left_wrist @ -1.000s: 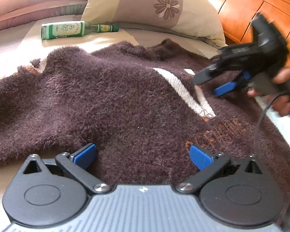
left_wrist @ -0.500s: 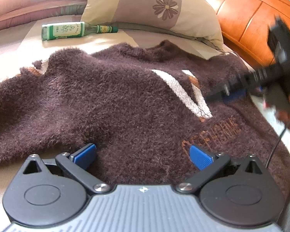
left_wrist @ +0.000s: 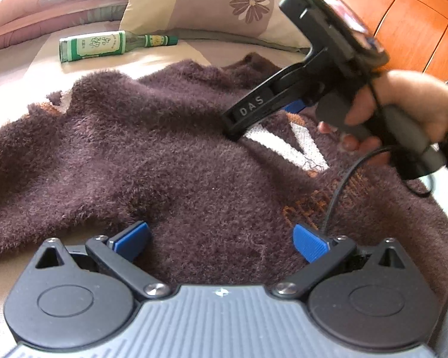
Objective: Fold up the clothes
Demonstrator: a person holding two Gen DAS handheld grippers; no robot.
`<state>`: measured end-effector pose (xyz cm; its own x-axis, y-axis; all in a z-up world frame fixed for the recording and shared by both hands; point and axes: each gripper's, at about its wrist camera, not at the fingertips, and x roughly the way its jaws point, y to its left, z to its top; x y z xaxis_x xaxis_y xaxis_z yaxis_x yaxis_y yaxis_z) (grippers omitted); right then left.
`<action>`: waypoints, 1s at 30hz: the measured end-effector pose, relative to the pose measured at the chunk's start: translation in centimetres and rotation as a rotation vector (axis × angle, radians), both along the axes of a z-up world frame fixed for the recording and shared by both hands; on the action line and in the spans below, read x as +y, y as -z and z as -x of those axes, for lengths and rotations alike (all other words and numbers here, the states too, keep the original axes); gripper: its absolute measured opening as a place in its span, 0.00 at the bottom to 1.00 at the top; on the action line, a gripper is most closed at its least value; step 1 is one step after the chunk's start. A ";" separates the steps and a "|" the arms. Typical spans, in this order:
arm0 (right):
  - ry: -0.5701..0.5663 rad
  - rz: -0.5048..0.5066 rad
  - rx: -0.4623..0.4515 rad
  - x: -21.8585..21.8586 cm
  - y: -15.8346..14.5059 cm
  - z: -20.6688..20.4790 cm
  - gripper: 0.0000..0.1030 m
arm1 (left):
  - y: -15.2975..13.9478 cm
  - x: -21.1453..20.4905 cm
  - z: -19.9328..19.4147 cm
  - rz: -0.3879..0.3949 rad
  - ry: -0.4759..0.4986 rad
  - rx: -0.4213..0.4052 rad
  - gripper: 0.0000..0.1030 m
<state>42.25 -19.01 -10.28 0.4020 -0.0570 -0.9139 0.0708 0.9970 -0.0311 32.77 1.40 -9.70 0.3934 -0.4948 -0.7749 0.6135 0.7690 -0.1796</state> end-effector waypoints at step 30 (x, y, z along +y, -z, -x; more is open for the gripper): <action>-0.079 -0.086 -0.272 -5.7 1.0 17.1 1.00 | -2.9 -10.1 -6.2 -0.060 -0.149 0.036 0.99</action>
